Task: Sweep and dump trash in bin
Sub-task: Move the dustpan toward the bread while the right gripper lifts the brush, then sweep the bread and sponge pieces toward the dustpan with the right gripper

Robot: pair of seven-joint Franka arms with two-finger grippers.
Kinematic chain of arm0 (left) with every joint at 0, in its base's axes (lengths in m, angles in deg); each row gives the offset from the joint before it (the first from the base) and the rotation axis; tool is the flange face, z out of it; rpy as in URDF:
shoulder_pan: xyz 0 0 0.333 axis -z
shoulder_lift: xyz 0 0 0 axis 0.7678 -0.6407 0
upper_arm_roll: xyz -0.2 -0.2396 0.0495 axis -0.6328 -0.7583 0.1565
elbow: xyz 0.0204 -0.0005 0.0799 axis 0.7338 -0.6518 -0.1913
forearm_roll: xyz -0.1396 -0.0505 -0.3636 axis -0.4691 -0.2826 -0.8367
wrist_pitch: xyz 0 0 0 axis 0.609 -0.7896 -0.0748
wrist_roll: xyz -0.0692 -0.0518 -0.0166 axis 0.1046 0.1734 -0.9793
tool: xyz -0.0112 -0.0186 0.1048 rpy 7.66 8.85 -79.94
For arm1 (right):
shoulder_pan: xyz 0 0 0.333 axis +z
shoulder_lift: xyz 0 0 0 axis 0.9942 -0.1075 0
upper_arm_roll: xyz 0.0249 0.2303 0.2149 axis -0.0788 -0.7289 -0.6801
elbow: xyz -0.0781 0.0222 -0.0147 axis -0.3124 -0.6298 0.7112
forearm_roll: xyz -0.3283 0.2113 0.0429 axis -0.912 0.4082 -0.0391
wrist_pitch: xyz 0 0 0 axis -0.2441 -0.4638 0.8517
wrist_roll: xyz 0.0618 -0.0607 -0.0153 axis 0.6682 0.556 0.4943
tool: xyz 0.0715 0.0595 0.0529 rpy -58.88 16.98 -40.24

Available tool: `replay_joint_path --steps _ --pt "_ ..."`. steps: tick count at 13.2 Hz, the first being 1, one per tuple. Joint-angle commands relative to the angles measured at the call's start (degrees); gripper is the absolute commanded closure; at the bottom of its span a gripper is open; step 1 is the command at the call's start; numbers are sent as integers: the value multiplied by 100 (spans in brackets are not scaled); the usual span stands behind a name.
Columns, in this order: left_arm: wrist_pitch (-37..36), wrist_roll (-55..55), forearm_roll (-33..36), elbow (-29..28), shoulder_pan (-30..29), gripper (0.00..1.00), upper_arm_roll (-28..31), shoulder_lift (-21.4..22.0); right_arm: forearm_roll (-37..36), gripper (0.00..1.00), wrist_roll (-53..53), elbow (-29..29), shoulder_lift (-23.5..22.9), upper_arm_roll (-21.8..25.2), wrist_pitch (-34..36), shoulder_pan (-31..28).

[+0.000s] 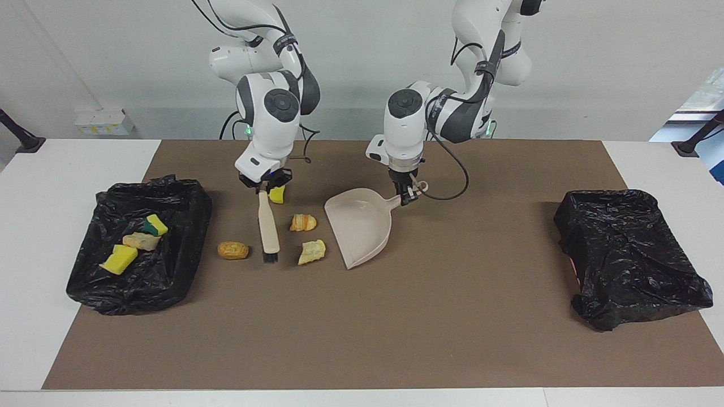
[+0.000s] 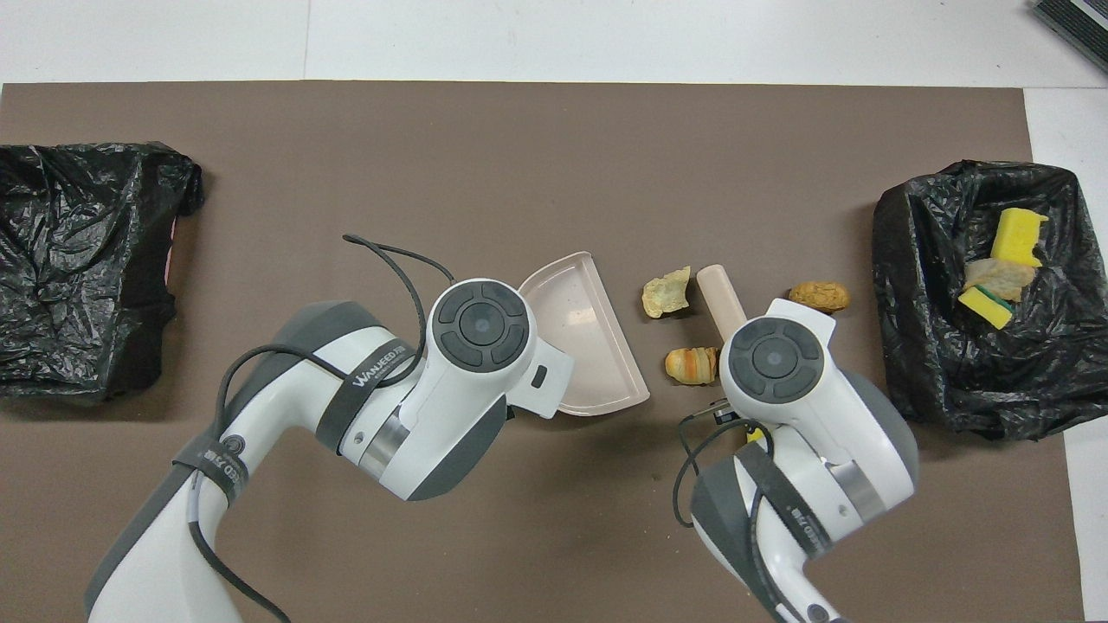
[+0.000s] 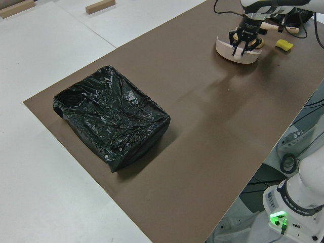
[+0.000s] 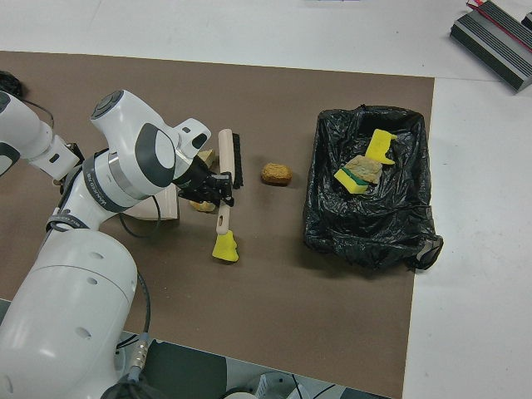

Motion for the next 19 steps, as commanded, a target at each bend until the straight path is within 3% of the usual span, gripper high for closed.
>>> replay_joint_path --steps 1,6,11,19 --pt "223 -79 105 -383 166 100 72 282 -472 100 -127 -133 -217 -38 -43 -604" --pt "319 -62 105 -427 167 100 81 221 -525 100 -22 235 -305 -38 -508 -1116" --pt "311 -53 105 -427 167 100 81 212 -464 100 -74 588 -287 -74 -853 -1055" --pt "293 -53 105 -497 158 100 72 247 845 100 -127 711 -437 -100 -1169 331"
